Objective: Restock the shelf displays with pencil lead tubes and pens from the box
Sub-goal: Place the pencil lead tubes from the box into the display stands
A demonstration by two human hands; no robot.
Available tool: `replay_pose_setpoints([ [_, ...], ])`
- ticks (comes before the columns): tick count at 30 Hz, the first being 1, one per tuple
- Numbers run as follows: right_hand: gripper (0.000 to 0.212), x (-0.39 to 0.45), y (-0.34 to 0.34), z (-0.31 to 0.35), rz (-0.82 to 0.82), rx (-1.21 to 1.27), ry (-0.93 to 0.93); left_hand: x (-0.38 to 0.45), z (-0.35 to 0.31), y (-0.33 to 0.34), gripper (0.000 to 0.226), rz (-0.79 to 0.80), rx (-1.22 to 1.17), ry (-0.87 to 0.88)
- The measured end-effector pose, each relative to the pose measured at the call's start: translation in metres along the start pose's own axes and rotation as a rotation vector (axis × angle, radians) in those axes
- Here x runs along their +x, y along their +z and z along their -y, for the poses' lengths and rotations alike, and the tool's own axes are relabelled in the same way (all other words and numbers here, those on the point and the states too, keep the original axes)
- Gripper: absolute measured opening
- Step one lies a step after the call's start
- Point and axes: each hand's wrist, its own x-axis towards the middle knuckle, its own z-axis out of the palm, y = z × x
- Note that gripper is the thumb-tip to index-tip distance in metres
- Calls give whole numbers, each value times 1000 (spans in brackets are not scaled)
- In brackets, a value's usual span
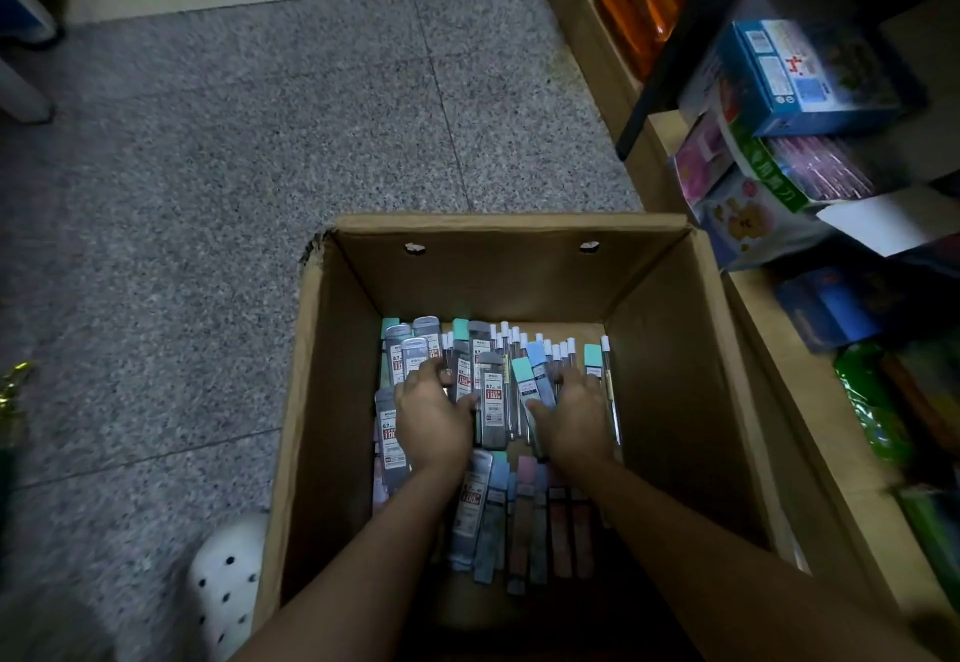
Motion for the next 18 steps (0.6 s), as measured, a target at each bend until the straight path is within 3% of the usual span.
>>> replay_pose_setpoints([
  [4,13,-1,0,1,-17,98,29,-3,0,1,20,-15,-16,-4],
  [6,11,-3,-3,-1,-49,168,41,-6,1,-3,11,-69,-67,0],
  [10,50,-17,-18,2,12,356,29,-17,0,-13,3,-103,-161,65],
  [13,79,-29,-37,10,26,434,-64,-27,-11,-22,7,33,-347,105],
  [15,85,-38,-53,16,21,451,-137,-34,-26,-31,9,129,-410,151],
  [18,78,-53,-84,25,-35,473,-212,-46,-55,-51,20,329,-560,183],
])
